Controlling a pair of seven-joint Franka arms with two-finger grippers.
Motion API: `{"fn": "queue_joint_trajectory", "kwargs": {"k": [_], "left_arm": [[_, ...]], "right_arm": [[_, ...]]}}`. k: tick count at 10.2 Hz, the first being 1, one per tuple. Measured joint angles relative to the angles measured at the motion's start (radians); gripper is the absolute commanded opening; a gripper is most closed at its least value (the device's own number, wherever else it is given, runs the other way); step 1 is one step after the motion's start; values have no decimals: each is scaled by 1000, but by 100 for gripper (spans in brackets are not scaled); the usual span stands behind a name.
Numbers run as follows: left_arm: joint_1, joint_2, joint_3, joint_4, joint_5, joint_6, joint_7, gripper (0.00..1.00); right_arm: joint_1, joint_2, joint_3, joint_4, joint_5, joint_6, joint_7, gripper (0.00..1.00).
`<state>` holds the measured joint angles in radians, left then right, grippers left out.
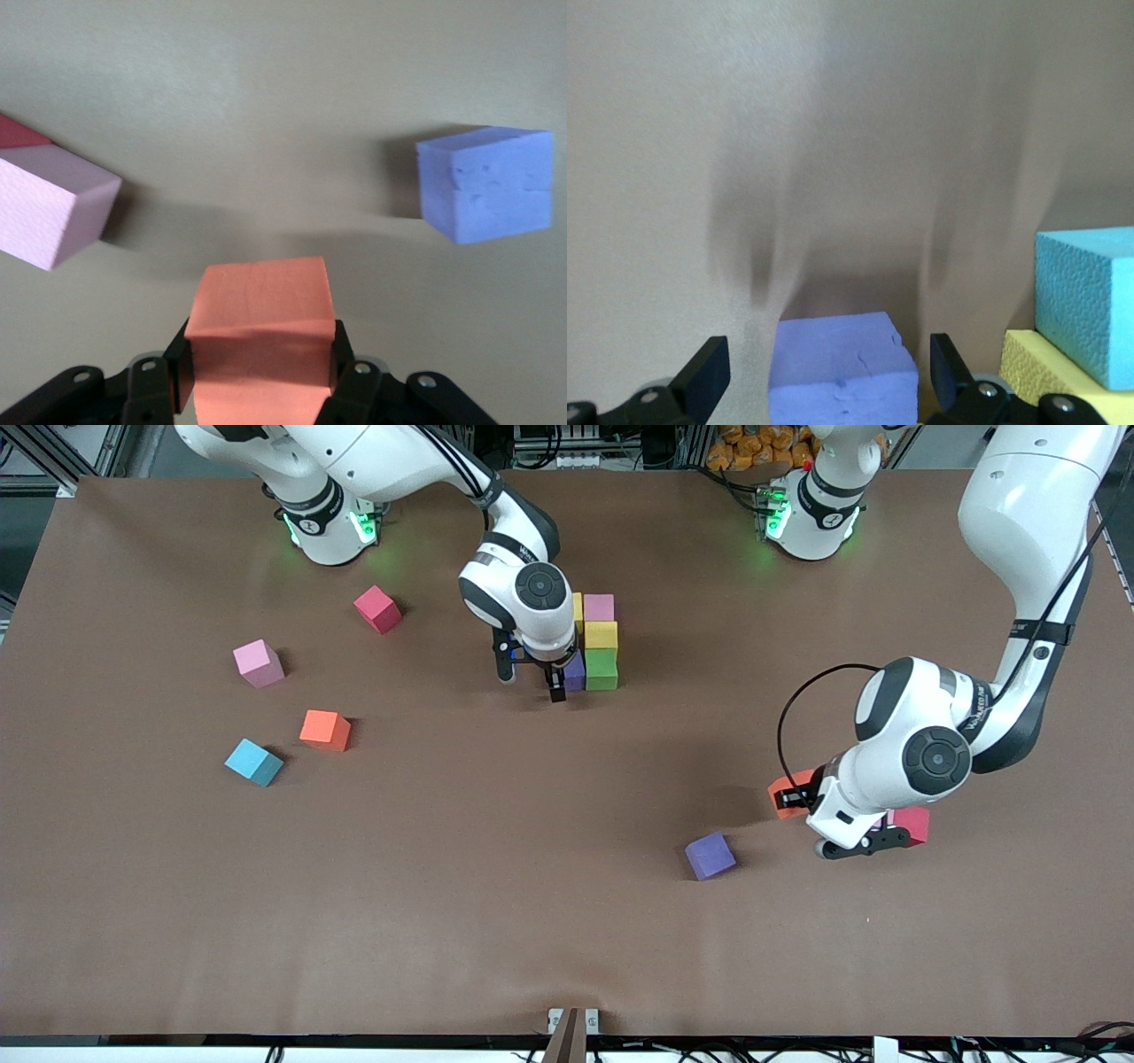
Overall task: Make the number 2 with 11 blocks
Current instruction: 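Carry orange to the row while the right gripper reaches another orange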
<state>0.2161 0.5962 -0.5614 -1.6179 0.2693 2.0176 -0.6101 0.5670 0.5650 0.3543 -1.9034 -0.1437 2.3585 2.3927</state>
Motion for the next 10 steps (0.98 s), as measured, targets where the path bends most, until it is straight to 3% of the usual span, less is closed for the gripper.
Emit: {"fn": "queue_joint_trajectory", "kwargs": {"k": [5, 10], "left_arm": [[-5, -1, -51, 1, 0, 0, -129, 41], [-7, -2, -122, 9, 0, 0, -281, 41]], "right_arm": [[-66, -35, -5, 22, 0, -40, -161, 100], [-161, -39, -7, 80, 0, -150, -518, 100]]}}
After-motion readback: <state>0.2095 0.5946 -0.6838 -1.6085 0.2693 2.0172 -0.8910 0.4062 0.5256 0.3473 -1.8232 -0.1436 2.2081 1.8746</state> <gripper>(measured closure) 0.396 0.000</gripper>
